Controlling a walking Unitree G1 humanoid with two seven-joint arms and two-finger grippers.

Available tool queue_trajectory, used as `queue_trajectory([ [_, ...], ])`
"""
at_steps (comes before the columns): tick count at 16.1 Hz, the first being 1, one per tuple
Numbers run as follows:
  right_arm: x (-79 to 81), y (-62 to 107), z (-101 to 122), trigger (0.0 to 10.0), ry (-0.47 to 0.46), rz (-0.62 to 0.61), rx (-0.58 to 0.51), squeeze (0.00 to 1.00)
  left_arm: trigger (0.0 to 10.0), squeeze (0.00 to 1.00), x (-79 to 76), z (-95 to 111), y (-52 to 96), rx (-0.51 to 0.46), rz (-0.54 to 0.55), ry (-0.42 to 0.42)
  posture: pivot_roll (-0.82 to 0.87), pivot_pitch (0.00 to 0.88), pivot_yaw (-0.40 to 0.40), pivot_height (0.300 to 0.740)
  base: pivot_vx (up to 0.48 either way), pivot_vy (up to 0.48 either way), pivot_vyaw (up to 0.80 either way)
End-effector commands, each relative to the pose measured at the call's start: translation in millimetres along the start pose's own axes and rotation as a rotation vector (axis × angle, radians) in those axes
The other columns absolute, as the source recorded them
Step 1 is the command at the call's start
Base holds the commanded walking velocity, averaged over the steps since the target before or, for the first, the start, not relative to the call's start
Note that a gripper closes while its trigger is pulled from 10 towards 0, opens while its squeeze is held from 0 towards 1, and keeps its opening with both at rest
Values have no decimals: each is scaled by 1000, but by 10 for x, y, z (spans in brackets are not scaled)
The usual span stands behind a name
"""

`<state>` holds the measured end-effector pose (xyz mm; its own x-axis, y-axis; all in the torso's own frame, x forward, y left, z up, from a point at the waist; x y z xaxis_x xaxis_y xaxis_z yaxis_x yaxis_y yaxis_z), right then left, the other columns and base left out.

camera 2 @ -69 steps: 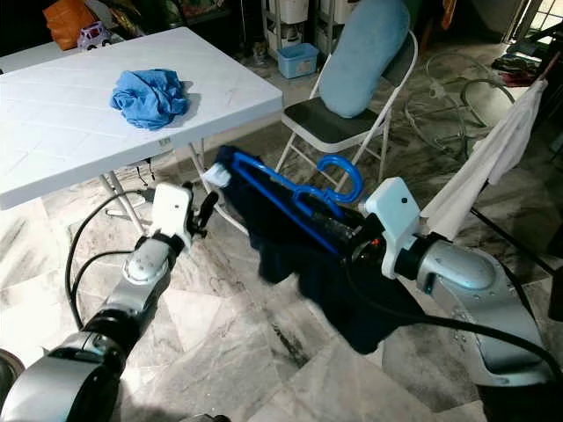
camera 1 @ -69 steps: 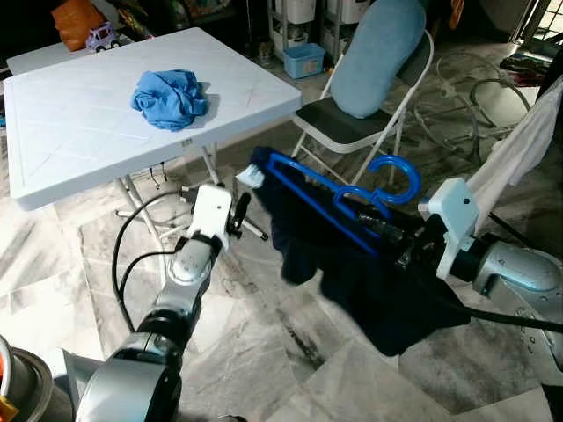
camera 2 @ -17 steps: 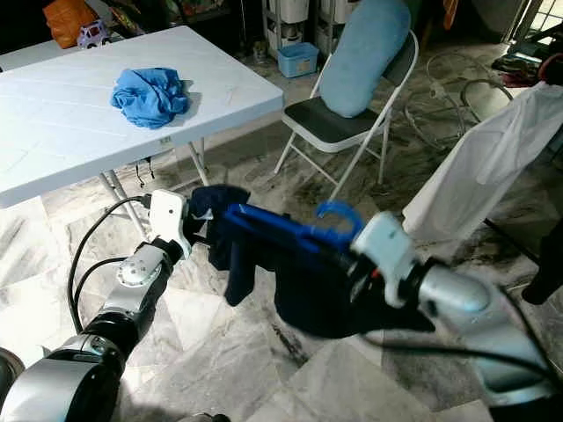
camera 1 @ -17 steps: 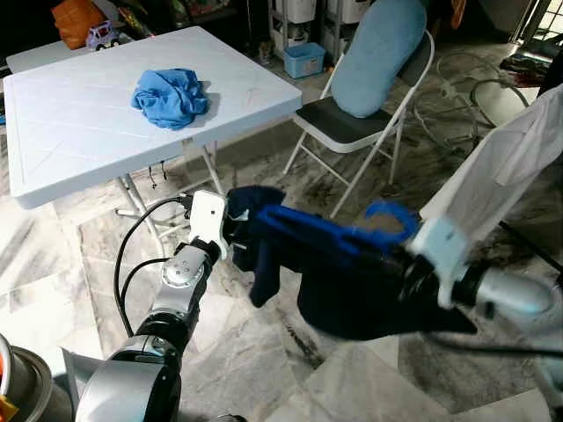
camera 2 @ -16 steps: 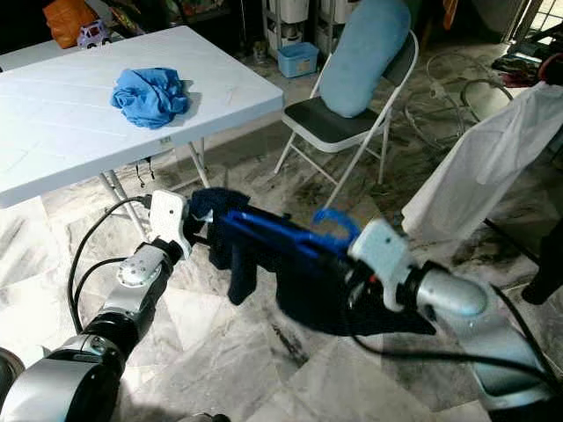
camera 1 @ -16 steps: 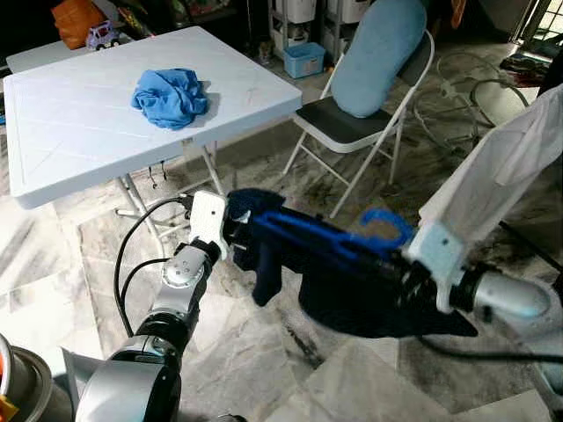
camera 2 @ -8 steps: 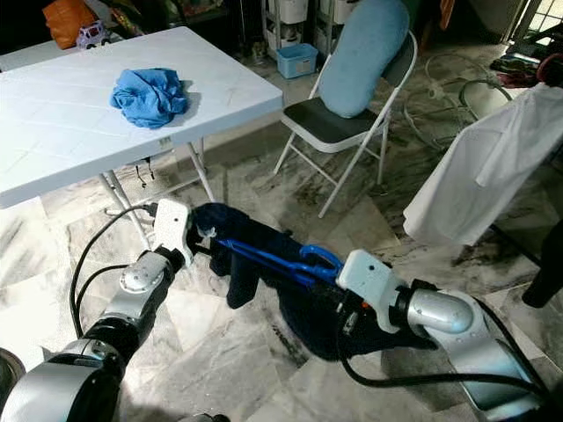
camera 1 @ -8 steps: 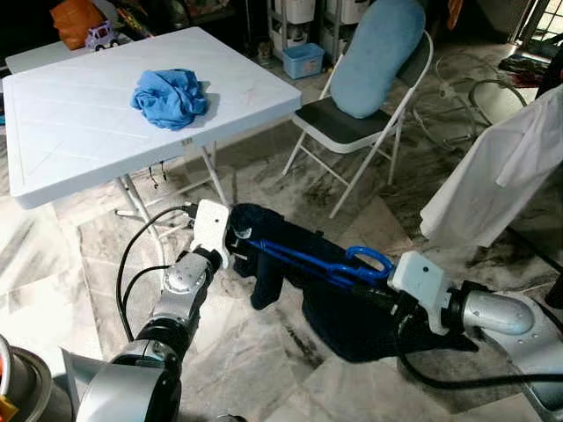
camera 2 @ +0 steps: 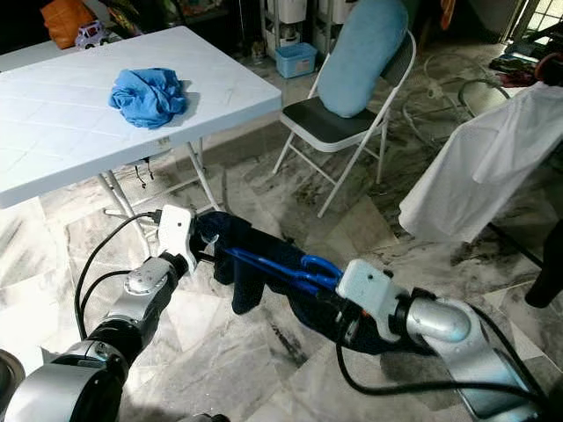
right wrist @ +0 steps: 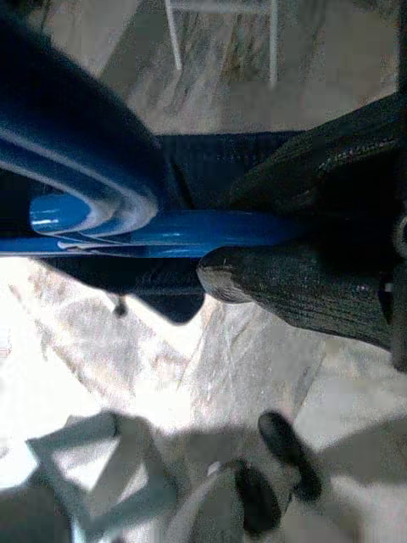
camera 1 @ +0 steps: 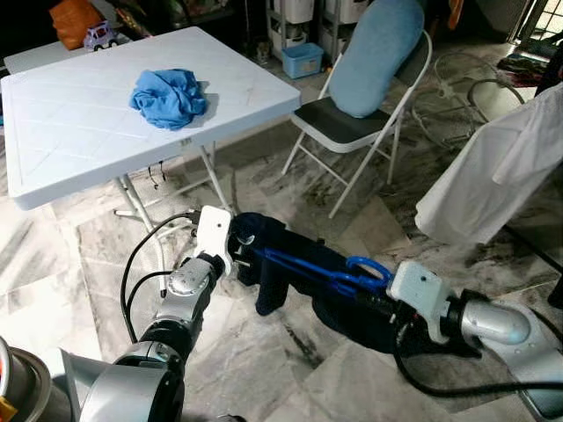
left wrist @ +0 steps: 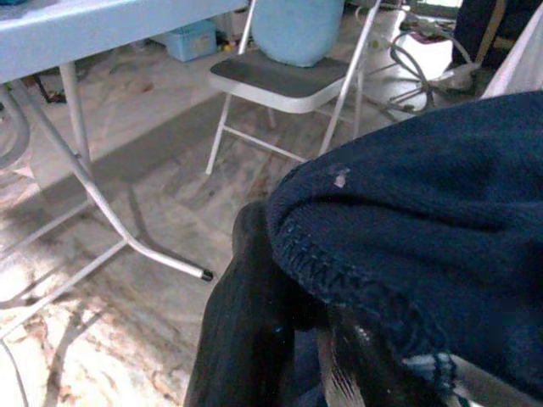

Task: Hang hanger

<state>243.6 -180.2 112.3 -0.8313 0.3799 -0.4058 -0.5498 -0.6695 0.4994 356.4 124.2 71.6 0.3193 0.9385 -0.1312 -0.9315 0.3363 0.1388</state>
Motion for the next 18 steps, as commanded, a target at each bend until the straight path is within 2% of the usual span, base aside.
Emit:
queue_trajectory([
  [1, 34, 167, -192, 10000, -42, 37, 110, 0, 0, 0, 380, 149, 71, -56, 197, 42, -167, 62, 52, 740, 0, 0, 0],
  [2, 48, 189, -190, 10000, -44, 44, 111, 0, 0, 0, 417, 140, 82, -49, 222, 51, -170, 61, 52, 740, 0, 0, 0],
  [4, 48, 263, -224, 10000, -47, 39, 130, 0, 0, 0, 521, 141, 108, -49, 288, 141, -176, 60, 53, 740, 0, 0, 0],
  [7, 14, 287, -118, 10000, -68, 30, 72, 0, 0, 0, 525, 126, 105, -27, 292, 123, -176, 60, 54, 740, 0, 0, 0],
  [9, -33, 254, -62, 10000, -62, 17, 53, 0, 0, 0, 409, 128, 73, -40, 226, 78, -178, 60, 54, 740, 0, 0, 0],
  [12, -49, 142, -110, 10000, -59, 16, 85, 0, 0, 0, 260, 133, 25, -62, 157, 112, -170, 58, 52, 740, 0, 0, 0],
  [14, -18, -51, -153, 10000, -60, 25, 116, 0, 0, 0, 117, 185, -23, -93, 79, 107, -162, 55, 50, 740, 0, 0, 0],
  [16, -71, -224, -142, 10000, -63, -24, 114, 0, 0, 0, 36, 180, -37, -93, 38, 84, -156, 50, 47, 740, 0, 0, 0],
  [17, -126, -331, -132, 10000, -122, -77, 97, 0, 0, 0, 4, 118, -23, -69, 27, 50, -152, 48, 45, 740, 0, 0, 0],
  [18, -142, -367, -118, 10000, -151, -93, 81, 0, 0, 0, 1, 96, -15, -62, 28, 36, -152, 48, 45, 740, 0, 0, 0],
])
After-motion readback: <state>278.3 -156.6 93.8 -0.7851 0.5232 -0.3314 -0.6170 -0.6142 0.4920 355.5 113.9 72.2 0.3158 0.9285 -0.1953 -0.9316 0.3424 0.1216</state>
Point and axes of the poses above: a point about 5 cm out from each wrist's last joint towards the gripper, its own y axis pointing back from the gripper into the wrist, its own z axis along the axis of the wrist's last joint, x = y × z, the point moved 1 cm from there along -y, pointing out of the wrist towards the gripper, and after that the axes turned 8 degrees about y, right-handed, at the moved point
